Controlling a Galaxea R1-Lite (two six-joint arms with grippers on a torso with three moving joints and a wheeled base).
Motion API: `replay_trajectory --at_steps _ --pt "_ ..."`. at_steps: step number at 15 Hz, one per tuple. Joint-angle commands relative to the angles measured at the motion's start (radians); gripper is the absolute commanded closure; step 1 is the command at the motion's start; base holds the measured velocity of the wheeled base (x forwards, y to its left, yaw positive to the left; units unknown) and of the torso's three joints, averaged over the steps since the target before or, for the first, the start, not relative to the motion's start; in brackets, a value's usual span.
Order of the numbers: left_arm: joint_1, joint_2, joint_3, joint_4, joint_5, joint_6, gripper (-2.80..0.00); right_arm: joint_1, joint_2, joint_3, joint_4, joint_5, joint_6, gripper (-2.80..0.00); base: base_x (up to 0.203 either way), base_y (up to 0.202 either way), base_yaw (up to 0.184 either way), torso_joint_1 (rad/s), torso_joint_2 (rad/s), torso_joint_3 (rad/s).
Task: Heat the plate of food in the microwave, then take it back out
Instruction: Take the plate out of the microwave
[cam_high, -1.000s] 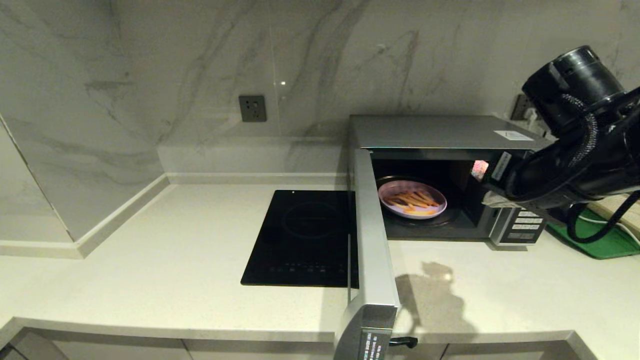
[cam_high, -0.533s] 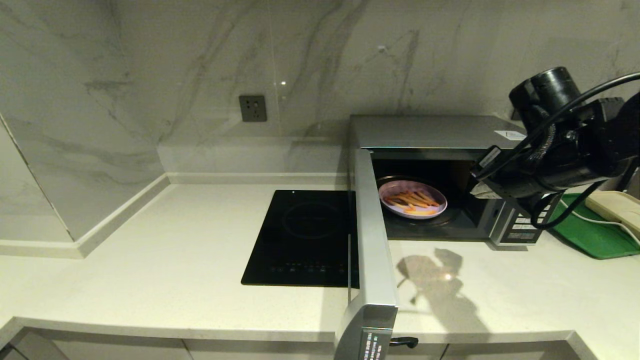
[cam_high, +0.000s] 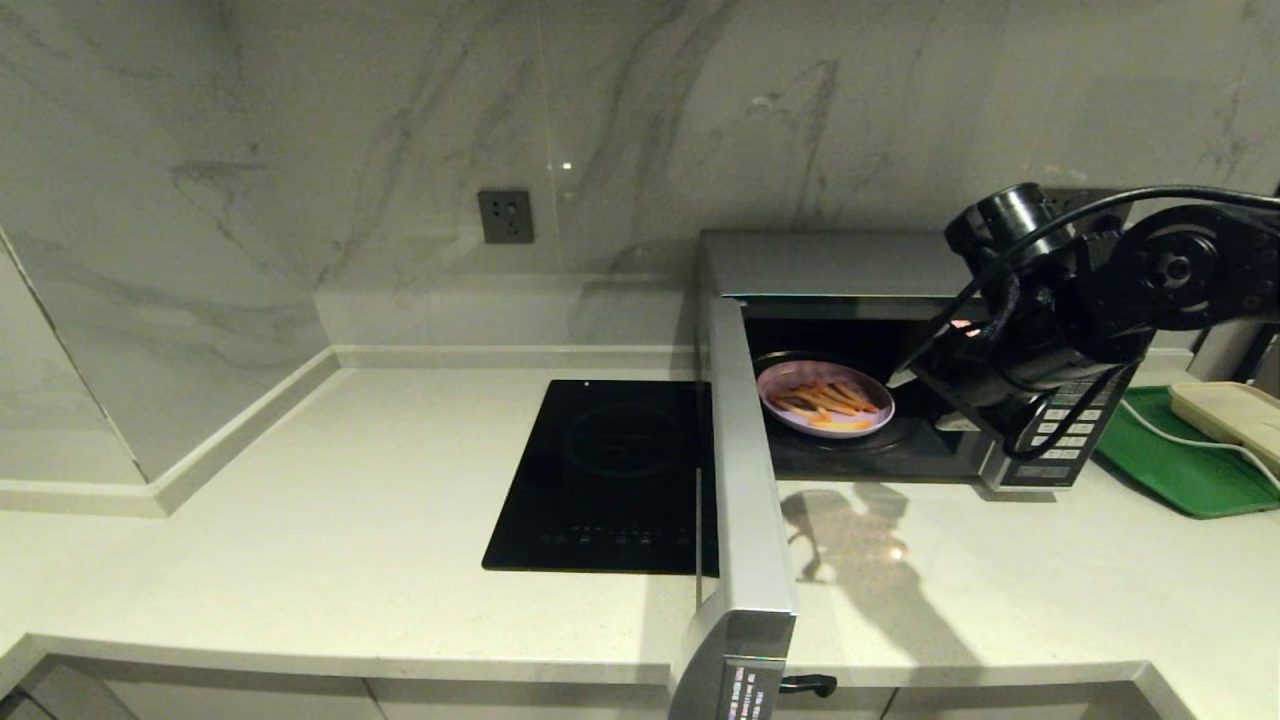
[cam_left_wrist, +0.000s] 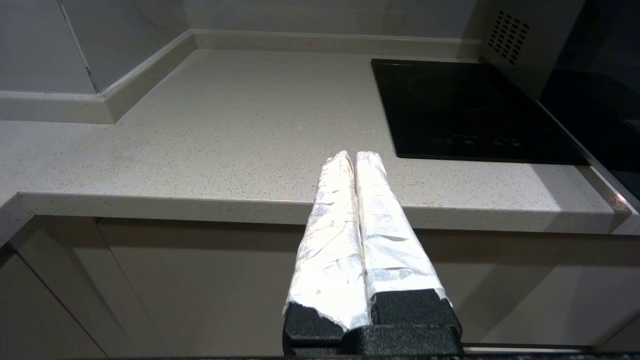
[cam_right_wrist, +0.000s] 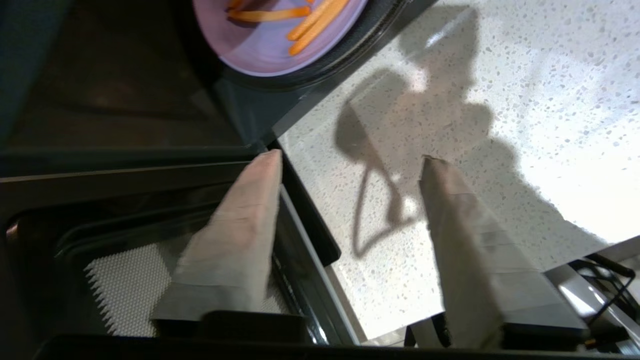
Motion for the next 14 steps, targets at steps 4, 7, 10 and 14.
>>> replay_trajectory --at_steps 4,7,10,14 --pt "0.000 0.000 0.000 0.000 0.000 -0.002 0.00 -0.003 0.147 -0.018 -0.001 -0.062 0.019 -2.80 0.000 0.000 0.000 0.000 0.00 0.000" --pt "0.000 0.000 0.000 0.000 0.000 -0.002 0.00 -0.006 0.195 -0.060 0.000 -0.077 0.019 -2.80 0.000 0.000 0.000 0.000 0.00 0.000" --pt "0.000 0.000 0.000 0.000 0.000 0.000 0.00 -0.008 0.258 -0.133 0.000 -0.104 0.017 -2.80 0.000 0.000 0.000 0.000 0.00 0.000" --pt "0.000 0.000 0.000 0.000 0.000 0.000 0.00 -0.020 0.344 -0.199 0.001 -0.156 0.016 -2.80 0.000 0.000 0.000 0.000 0.00 0.000"
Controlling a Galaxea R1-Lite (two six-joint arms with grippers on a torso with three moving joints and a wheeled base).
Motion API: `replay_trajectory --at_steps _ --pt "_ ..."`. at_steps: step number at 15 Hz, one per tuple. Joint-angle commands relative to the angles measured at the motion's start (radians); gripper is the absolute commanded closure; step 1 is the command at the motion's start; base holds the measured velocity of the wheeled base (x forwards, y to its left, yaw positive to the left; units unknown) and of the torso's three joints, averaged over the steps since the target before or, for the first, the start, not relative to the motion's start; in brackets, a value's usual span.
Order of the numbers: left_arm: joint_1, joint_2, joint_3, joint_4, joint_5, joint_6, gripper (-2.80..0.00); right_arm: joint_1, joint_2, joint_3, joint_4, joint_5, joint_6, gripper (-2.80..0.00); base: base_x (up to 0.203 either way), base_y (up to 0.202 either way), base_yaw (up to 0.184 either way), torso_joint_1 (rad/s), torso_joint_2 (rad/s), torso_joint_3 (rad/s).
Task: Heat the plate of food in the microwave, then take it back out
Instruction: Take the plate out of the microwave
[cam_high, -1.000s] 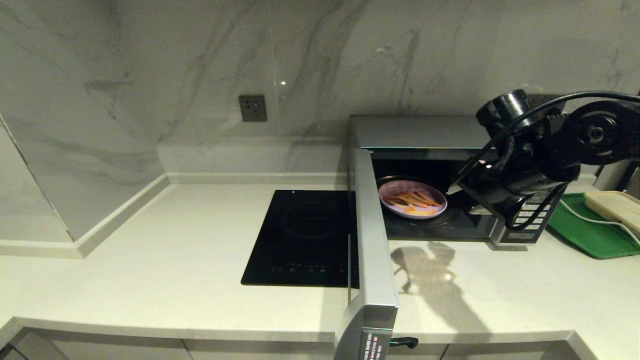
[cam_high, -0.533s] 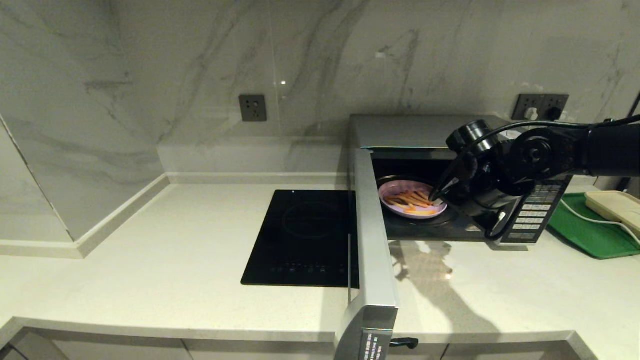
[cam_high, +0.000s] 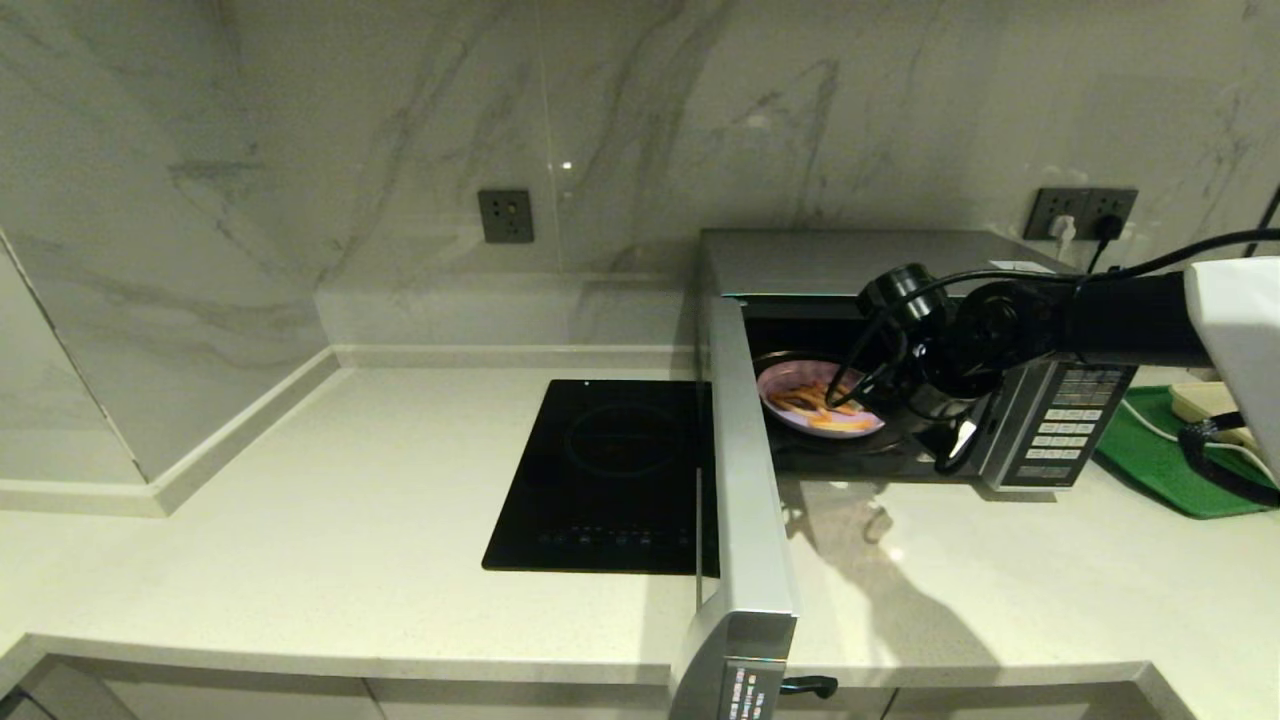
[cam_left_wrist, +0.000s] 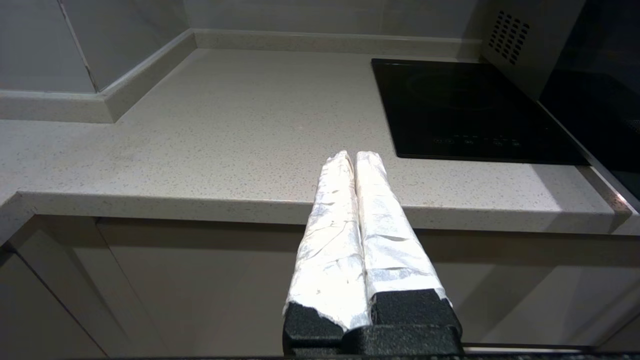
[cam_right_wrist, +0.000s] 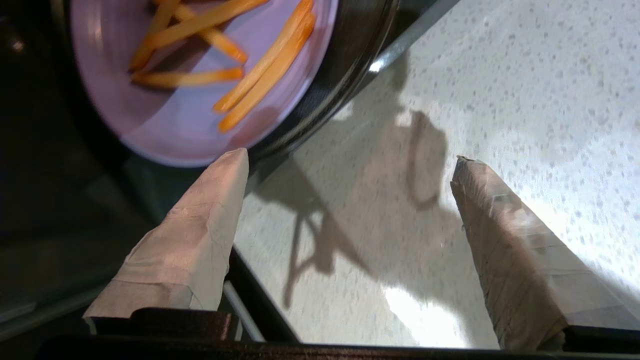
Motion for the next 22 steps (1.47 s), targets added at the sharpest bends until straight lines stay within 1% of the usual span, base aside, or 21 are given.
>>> replay_trajectory --at_steps 1,3,9,13,22 --pt "0.000 0.000 0.000 0.000 0.000 -0.001 0.00 -0.012 0.069 -0.038 0.003 -0.012 0.005 -2.80 0.000 0.000 0.000 0.000 0.00 0.000" --pt "0.000 0.000 0.000 0.000 0.002 0.000 0.00 -0.020 0.094 -0.062 0.003 -0.035 0.004 -2.80 0.000 0.000 0.000 0.000 0.00 0.000" --pt "0.000 0.000 0.000 0.000 0.000 -0.002 0.00 -0.039 0.121 -0.075 0.003 -0.037 0.002 -2.80 0.000 0.000 0.000 0.000 0.00 0.000" --pt "0.000 0.000 0.000 0.000 0.000 -0.001 0.00 -0.040 0.148 -0.075 0.002 -0.053 0.005 -2.80 0.000 0.000 0.000 0.000 0.00 0.000" --pt "0.000 0.000 0.000 0.000 0.002 -0.002 0.00 -0.046 0.163 -0.077 -0.009 -0.053 0.007 -2.80 0.000 0.000 0.000 0.000 0.00 0.000"
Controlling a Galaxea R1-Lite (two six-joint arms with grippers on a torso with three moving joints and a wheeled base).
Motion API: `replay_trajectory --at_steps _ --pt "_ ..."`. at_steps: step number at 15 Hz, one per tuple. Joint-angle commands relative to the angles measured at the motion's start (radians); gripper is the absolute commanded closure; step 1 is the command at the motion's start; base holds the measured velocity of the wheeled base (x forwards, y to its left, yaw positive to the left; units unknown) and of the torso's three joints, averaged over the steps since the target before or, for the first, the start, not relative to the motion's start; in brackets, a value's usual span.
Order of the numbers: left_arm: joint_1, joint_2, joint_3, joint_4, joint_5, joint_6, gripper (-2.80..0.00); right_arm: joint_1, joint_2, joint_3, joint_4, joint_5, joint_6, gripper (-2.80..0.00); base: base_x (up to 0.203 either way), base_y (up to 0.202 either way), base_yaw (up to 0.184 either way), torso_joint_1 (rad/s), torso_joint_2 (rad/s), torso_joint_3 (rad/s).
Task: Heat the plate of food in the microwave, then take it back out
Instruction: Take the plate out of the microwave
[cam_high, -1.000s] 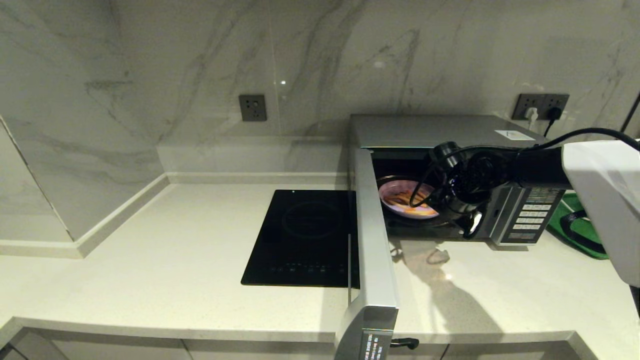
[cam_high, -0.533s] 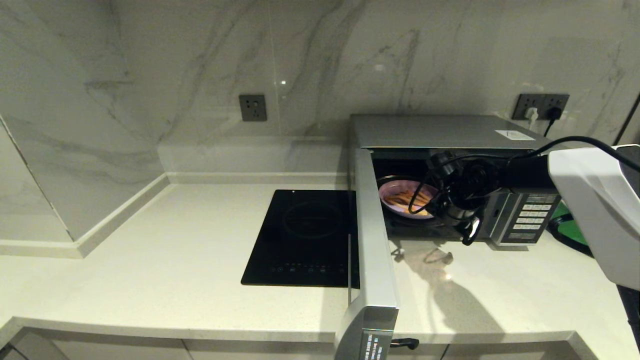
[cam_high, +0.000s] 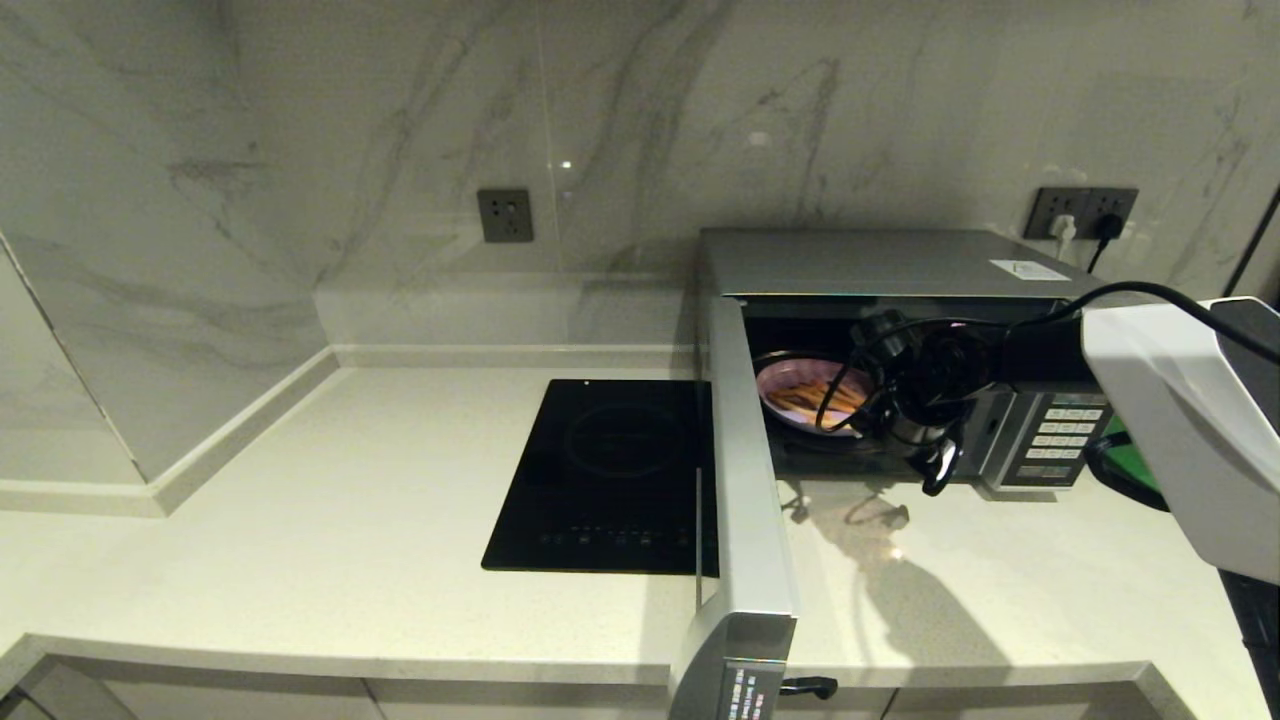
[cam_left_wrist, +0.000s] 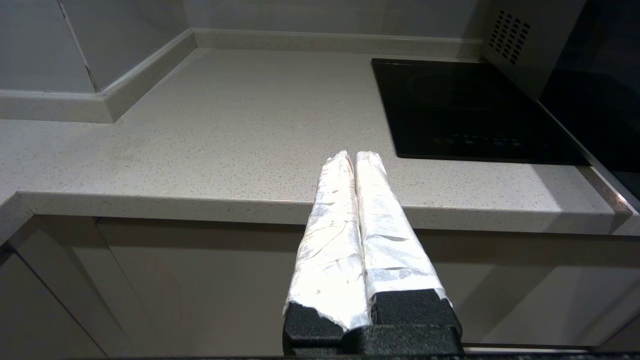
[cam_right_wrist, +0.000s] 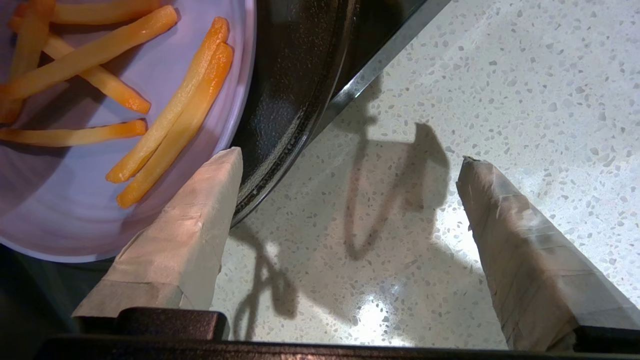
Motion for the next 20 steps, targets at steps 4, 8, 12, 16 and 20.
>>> replay_trajectory --at_steps 4,8,12,16,20 --pt "0.000 0.000 0.000 0.000 0.000 -0.001 0.00 -0.004 -0.078 0.011 0.001 0.002 0.008 -2.80 0.000 0.000 0.000 0.000 0.00 0.000" --pt "0.000 0.000 0.000 0.000 0.000 -0.001 0.00 -0.007 -0.029 -0.035 0.001 0.006 0.006 -2.80 0.000 0.000 0.000 0.000 0.00 0.000" --pt "0.000 0.000 0.000 0.000 0.000 -0.001 0.00 -0.002 -0.007 -0.068 0.000 0.022 0.008 -2.80 0.000 0.000 0.000 0.000 0.00 0.000" --pt "0.000 0.000 0.000 0.000 0.002 0.001 0.00 -0.004 0.013 -0.068 0.000 0.020 0.008 -2.80 0.000 0.000 0.000 0.000 0.00 0.000" --pt "0.000 0.000 0.000 0.000 0.000 -0.001 0.00 -0.004 0.023 -0.060 0.000 0.020 0.009 -2.80 0.000 0.000 0.000 0.000 0.00 0.000"
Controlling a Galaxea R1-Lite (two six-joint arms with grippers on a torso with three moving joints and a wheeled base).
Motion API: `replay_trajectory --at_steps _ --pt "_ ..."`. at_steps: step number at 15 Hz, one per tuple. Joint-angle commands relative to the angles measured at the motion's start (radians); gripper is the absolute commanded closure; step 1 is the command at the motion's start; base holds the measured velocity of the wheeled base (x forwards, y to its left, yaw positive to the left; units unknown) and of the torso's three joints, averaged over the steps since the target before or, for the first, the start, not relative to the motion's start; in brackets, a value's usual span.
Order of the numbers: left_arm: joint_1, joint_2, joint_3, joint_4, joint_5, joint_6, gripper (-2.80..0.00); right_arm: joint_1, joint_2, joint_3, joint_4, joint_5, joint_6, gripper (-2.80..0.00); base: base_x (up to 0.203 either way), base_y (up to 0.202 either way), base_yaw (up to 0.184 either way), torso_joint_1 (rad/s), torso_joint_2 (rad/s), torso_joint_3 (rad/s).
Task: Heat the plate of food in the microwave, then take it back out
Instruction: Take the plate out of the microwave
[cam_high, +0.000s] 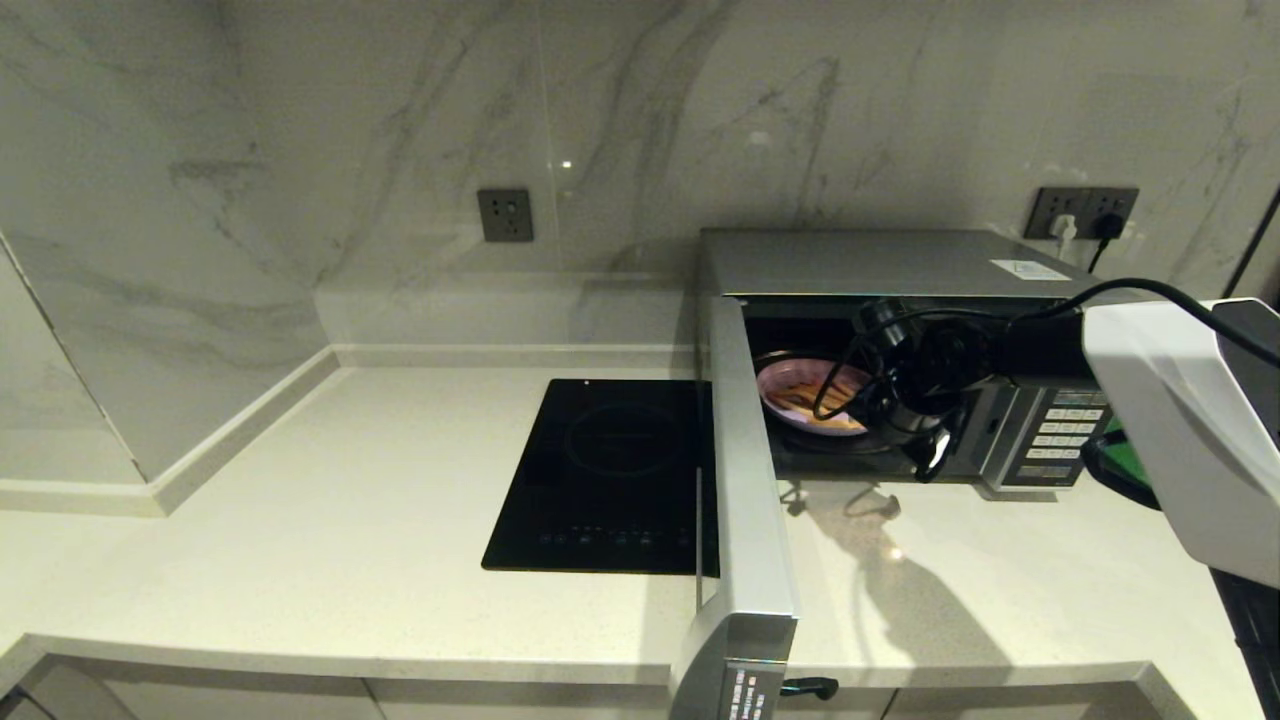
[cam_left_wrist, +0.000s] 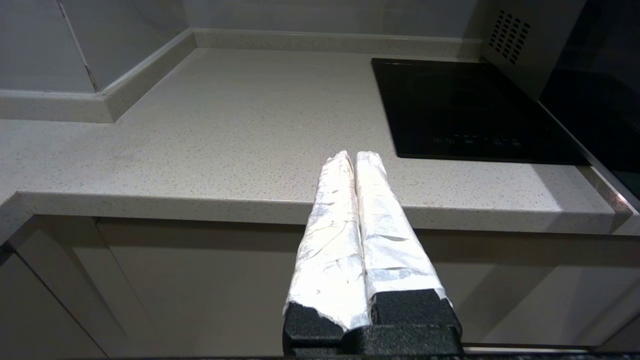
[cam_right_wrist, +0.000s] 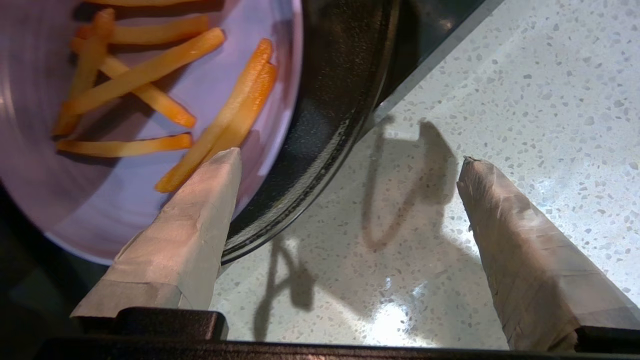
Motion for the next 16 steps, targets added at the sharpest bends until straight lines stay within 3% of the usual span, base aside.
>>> replay_trajectory --at_steps 1,16 --pt "0.000 0.000 0.000 0.000 0.000 0.000 0.00 0.000 0.008 0.011 0.003 -0.003 0.006 -2.80 0.000 0.000 0.000 0.000 0.00 0.000" --pt "0.000 0.000 0.000 0.000 0.000 -0.002 0.00 -0.003 -0.047 0.095 -0.027 -0.007 0.033 -2.80 0.000 0.000 0.000 0.000 0.00 0.000"
